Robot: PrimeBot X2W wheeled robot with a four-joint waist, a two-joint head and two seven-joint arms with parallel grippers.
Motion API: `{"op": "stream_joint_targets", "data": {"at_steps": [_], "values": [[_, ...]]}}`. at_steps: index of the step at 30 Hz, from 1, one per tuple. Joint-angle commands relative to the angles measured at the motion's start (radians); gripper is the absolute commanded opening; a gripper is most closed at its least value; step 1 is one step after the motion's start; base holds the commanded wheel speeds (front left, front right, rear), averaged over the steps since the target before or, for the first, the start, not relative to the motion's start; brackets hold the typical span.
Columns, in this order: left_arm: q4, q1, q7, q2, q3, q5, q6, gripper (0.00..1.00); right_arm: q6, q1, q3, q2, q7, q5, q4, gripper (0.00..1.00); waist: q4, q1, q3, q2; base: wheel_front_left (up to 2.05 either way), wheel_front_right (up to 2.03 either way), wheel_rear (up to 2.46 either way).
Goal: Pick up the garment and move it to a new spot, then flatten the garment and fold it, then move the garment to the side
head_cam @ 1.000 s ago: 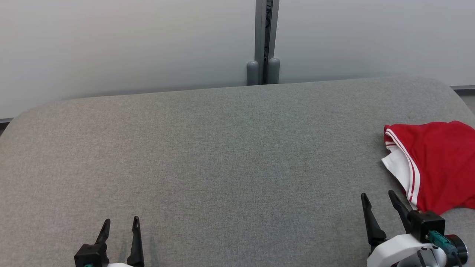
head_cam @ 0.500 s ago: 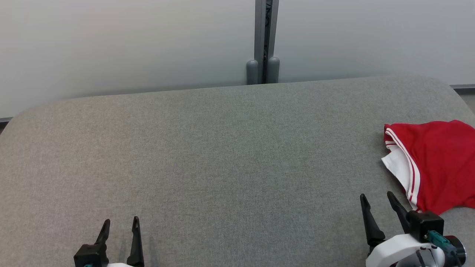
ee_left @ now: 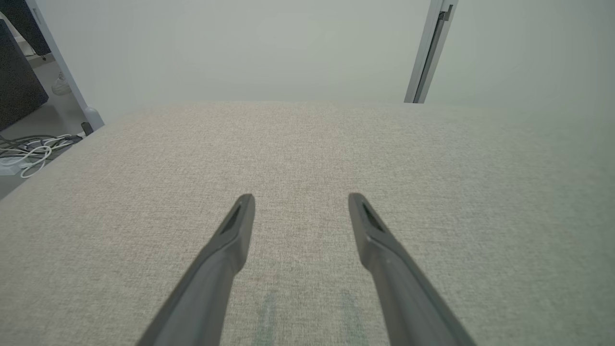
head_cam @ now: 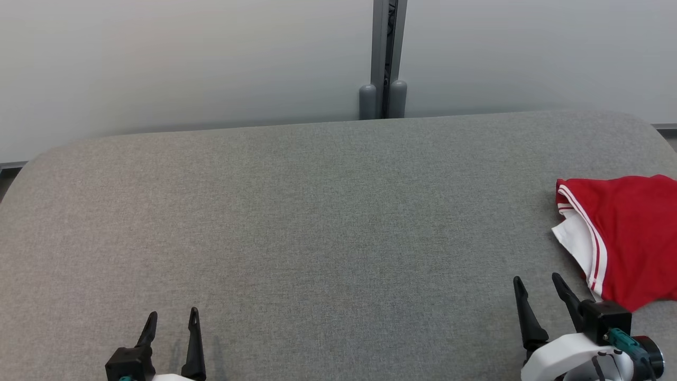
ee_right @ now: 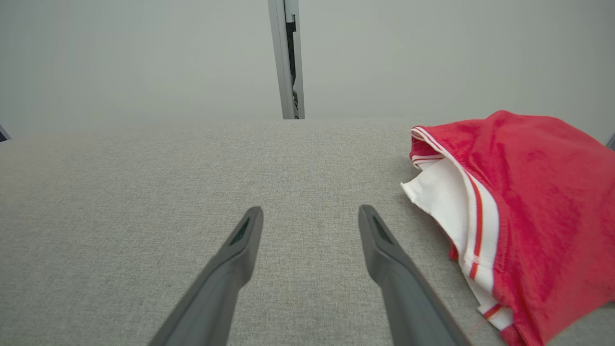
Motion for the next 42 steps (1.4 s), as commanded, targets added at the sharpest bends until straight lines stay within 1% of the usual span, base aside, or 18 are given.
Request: {"op": "stream_joint_targets", "data": {"at_steps": [1,3,4,8,27,37,38,42], "values": [[-0.003,-0.007,-0.001,0.006,0.001,-0.007,0.002,1.0,0.0,-0.004,0.001,-0.007,-0.005,-0.006,-0.004,1.0,0.0,0.0,0.001,-0.0001,0.0,0.0,0.0],[-0.004,-0.008,-0.001,0.005,-0.002,-0.02,-0.01,1.0,0.0,-0.002,0.003,-0.007,-0.005,-0.007,-0.009,1.0,-0.001,0.0,0.001,-0.0001,0.0,0.0,0.0],[-0.001,0.0,0.0,0.001,-0.001,-0.02,-0.009,0.0,0.0,0.0,0.005,0.0,0.0,-0.005,-0.005,0.0,-0.001,0.0,0.001,-0.0001,0.0,0.0,0.0],[0.029,0.013,0.011,-0.007,0.003,-0.031,-0.011,0.0,0.0,0.019,0.005,0.01,0.009,0.005,0.02,0.0,-0.001,0.0,0.001,-0.0001,0.0,0.0,0.0],[-0.018,-0.026,0.1,-0.004,0.034,-0.382,-0.056,0.0,0.0,0.017,-0.03,0.006,0.099,0.375,-0.051,0.0,0.002,0.0,-0.002,-0.0001,0.0,0.0,0.0],[-0.04,-0.042,0.139,-0.003,0.049,-0.537,-0.076,0.0,0.0,0.017,-0.045,0.004,0.139,0.538,-0.083,0.0,0.004,0.0,-0.004,-0.0001,0.0,0.0,0.0],[-0.04,-0.042,0.139,-0.003,0.049,-0.537,-0.076,0.0,0.0,0.017,-0.045,0.004,0.139,0.538,-0.083,0.0,0.004,0.0,-0.004,-0.0001,0.0,0.0,0.0],[-0.048,-0.049,0.155,-0.002,0.054,-0.595,-0.084,0.0,0.0,0.016,-0.051,0.003,0.153,0.598,-0.095,0.0,0.004,0.0,-0.005,-0.0001,0.0,0.0,0.0]]}}
